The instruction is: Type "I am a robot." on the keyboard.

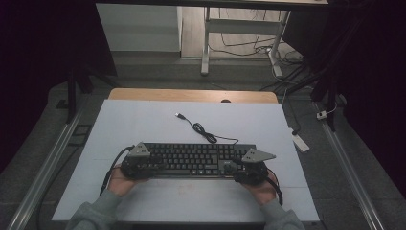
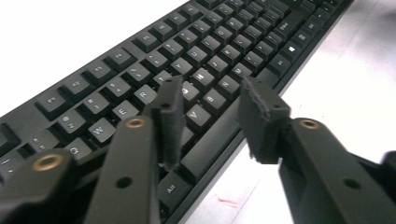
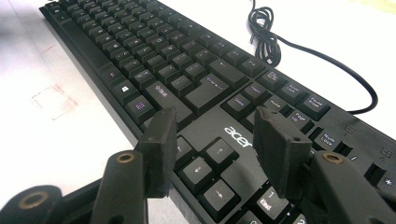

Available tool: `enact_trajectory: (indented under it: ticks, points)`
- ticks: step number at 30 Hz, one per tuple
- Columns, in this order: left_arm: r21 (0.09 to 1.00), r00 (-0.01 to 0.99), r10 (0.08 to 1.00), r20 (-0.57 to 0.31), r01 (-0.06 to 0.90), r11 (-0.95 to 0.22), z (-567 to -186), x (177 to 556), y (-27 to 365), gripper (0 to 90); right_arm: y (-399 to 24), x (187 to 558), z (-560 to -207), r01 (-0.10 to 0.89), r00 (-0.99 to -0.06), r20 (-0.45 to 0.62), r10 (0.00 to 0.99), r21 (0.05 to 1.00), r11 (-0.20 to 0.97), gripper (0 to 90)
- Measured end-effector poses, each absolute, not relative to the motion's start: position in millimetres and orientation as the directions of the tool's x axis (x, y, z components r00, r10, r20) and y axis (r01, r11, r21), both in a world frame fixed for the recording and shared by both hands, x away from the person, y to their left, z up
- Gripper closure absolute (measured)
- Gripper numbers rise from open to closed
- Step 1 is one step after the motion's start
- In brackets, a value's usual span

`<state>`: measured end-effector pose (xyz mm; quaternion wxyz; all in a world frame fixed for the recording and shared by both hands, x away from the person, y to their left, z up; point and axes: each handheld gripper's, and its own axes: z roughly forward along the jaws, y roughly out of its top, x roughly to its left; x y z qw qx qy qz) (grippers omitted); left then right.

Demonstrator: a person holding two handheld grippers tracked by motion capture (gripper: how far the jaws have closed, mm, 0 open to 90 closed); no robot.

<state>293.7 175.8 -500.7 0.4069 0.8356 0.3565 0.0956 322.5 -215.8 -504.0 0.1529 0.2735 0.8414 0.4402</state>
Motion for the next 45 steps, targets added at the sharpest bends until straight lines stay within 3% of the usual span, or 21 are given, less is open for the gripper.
enact_trajectory:
  ticks: [9, 30, 45]
  points:
    - [0.731, 0.752, 0.648, -0.119, 0.508, -0.455, -505.3, 294.0, 165.5, 88.8, -215.9, 322.7, -504.0, 0.327, -0.802, -0.017, 0.597, 0.825, 0.462, 50.4]
    - [0.681, 0.764, 0.64, -0.077, 0.509, -0.526, -521.2, 298.9, 147.2, 88.9, -215.7, 322.9, -504.1, 0.325, -0.801, -0.02, 0.598, 0.824, 0.463, 50.4]
    - [0.716, 0.756, 0.651, -0.072, 0.494, -0.494, -516.6, 296.4, 149.8, 88.8, -215.7, 322.8, -503.9, 0.324, -0.801, -0.021, 0.598, 0.825, 0.463, 50.3]
